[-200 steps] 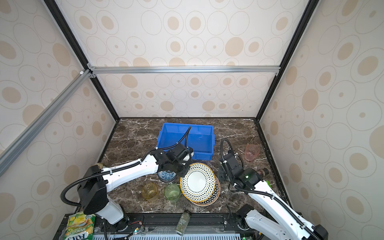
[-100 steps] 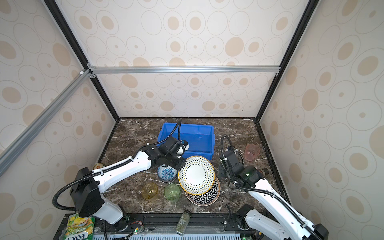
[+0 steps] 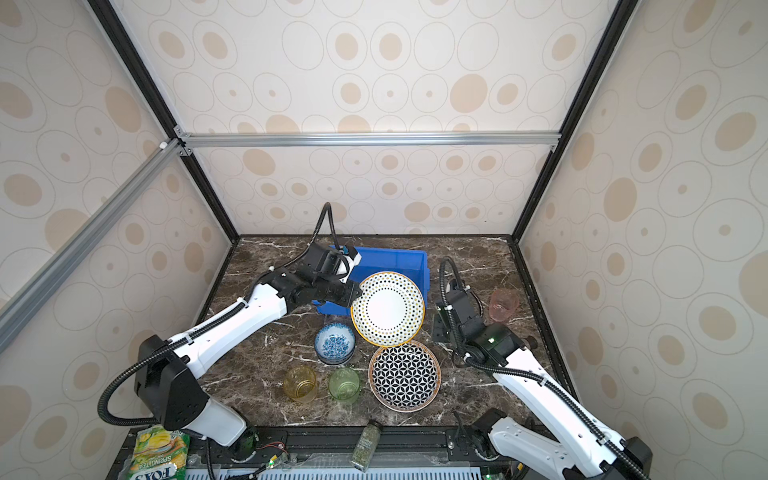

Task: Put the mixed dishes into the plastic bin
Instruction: 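Carry the dotted plate with the left gripper over the blue bin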

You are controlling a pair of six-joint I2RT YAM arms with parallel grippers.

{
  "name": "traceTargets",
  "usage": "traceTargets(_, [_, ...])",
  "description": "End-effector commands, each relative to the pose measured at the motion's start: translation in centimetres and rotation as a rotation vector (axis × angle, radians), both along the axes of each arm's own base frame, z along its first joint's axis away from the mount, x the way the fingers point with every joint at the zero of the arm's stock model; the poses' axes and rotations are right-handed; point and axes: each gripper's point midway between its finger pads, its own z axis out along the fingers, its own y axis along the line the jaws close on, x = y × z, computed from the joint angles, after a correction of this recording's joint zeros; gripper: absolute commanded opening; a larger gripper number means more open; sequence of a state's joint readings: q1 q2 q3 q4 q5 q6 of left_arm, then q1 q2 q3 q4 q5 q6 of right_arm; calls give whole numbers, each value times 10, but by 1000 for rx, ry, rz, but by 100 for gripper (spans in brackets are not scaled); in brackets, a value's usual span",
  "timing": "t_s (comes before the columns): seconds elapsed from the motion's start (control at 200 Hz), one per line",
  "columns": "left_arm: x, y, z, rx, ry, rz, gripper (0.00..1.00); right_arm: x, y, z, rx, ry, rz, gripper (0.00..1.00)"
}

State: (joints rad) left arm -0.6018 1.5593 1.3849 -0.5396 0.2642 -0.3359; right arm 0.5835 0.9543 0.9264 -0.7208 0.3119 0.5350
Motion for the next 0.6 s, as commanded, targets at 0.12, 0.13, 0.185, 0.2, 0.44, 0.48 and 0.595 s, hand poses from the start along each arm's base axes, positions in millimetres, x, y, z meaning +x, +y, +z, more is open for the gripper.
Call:
traceTargets(0.12, [47,0,87,-211,-206,24,0,15,5,26,-17,-88,20,15])
traceTargets(0.13, [49,1,88,-215,-208,26,0,16,5,26,-19,-89,20,15])
traceTargets(0.185, [56,4,92,-235,-217,34,0,17,5,27,-31,-92,23,16])
traceTargets(0.2, [59,5,93,-239,-220,37,0,18,5,28,-33,-93,23,16])
traceTargets(0.44, [92,20,99,-245,-245,64,0,25,8,27,-58,-86,35,16])
traceTargets(0.48, [99,23,96,-243,-242,71,0,27,9,28,-58,-87,35,16])
traceTargets(0.595, [116,30,86,-230,-232,89,0,33,9,30,-61,-94,34,18])
